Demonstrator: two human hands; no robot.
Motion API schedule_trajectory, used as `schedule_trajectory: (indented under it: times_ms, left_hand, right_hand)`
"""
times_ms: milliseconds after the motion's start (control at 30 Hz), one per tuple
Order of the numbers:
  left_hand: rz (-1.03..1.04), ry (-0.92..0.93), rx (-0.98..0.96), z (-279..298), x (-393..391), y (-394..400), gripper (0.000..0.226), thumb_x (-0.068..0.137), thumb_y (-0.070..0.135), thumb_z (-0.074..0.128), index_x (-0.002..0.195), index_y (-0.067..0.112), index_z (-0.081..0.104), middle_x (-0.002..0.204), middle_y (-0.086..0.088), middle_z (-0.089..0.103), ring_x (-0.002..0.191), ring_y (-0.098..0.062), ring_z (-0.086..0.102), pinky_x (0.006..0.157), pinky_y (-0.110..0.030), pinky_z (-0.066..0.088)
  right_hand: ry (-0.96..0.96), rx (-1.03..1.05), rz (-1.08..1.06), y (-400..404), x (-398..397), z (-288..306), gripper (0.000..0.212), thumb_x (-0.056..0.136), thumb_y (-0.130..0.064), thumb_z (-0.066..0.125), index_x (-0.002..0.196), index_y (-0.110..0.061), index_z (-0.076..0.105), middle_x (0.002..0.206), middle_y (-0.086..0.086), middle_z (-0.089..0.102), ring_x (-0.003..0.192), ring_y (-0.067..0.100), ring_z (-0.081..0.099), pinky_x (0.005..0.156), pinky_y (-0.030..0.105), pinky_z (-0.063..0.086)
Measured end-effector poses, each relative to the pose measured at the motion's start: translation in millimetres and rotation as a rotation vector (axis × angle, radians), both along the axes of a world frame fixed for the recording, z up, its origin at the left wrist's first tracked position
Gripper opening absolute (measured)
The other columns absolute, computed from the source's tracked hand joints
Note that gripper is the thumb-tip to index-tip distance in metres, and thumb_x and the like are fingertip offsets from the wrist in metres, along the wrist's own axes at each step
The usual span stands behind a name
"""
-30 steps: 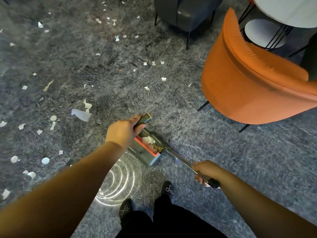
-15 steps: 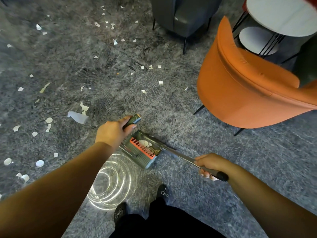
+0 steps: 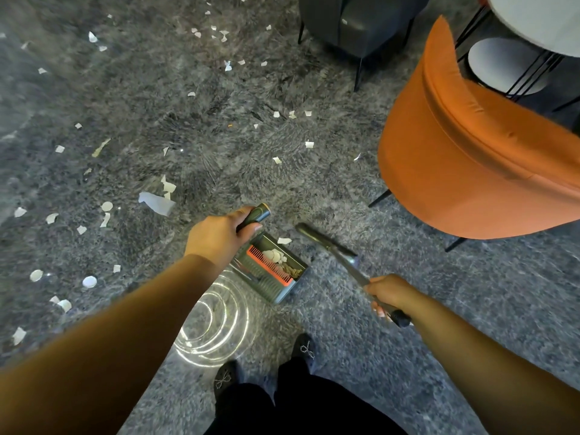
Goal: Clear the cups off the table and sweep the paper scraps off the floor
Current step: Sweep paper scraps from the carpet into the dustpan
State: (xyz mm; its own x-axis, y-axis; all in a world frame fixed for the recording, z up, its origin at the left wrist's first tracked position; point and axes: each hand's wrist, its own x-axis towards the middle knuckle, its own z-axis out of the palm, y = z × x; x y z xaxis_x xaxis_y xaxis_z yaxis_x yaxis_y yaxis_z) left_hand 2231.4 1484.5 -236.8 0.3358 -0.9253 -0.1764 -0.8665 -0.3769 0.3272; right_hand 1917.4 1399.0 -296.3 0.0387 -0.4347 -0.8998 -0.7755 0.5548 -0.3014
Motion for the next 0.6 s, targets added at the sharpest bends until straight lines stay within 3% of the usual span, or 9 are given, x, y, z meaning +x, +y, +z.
schedule_trajectory:
  times_ms: [167,333,467,600]
  left_hand:
    - [-0.02,-0.028,-0.032,-1.6,-3.4,-4.2,0.045,0.094,0.049,0.05,0.136,0.032,0.051,0.083,-0.009,0.068,0.072,-0.03,0.063,0.058,-0.029,0.04]
    - [0.007,-0.049,-0.01,-0.7,-4.6,-9.4,0.05,0.094,0.051,0.05,0.139,0.03,0.049,0.084,-0.014,0.07,0.076,-0.034,0.064,0.063,-0.034,0.049]
    - [0.024,-0.032,-0.001,4.2,-2.5,-15.1,0.05,0.093,0.051,0.05,0.139,0.03,0.05,0.09,-0.014,0.07,0.081,-0.034,0.065,0.068,-0.036,0.05]
    - [0.062,0.005,-0.019,4.4,4.1,-12.7,0.051,0.091,0.055,0.05,0.136,0.032,0.052,0.086,-0.011,0.069,0.079,-0.032,0.064,0.067,-0.035,0.05]
  right_hand:
    - [0.069,0.045,0.126,-7.1,13.1,-10.4,0.019,0.097,-0.005,0.048,0.113,0.002,0.054,0.067,0.015,0.054,0.048,0.022,0.049,0.036,0.018,0.037]
    - [0.014,0.113,0.289,-5.5,9.3,-2.5,0.034,0.094,-0.009,0.051,0.126,0.005,0.055,0.071,0.017,0.061,0.053,0.023,0.053,0.054,0.03,0.043]
    - [-0.054,0.157,0.223,-9.4,-2.7,18.1,0.042,0.096,-0.009,0.053,0.138,-0.007,0.047,0.065,0.012,0.057,0.043,0.018,0.049,0.039,0.021,0.038]
    - [-0.107,0.146,0.203,-7.6,-17.9,31.5,0.048,0.096,-0.012,0.055,0.142,-0.011,0.043,0.064,0.011,0.059,0.043,0.017,0.051,0.039,0.021,0.039]
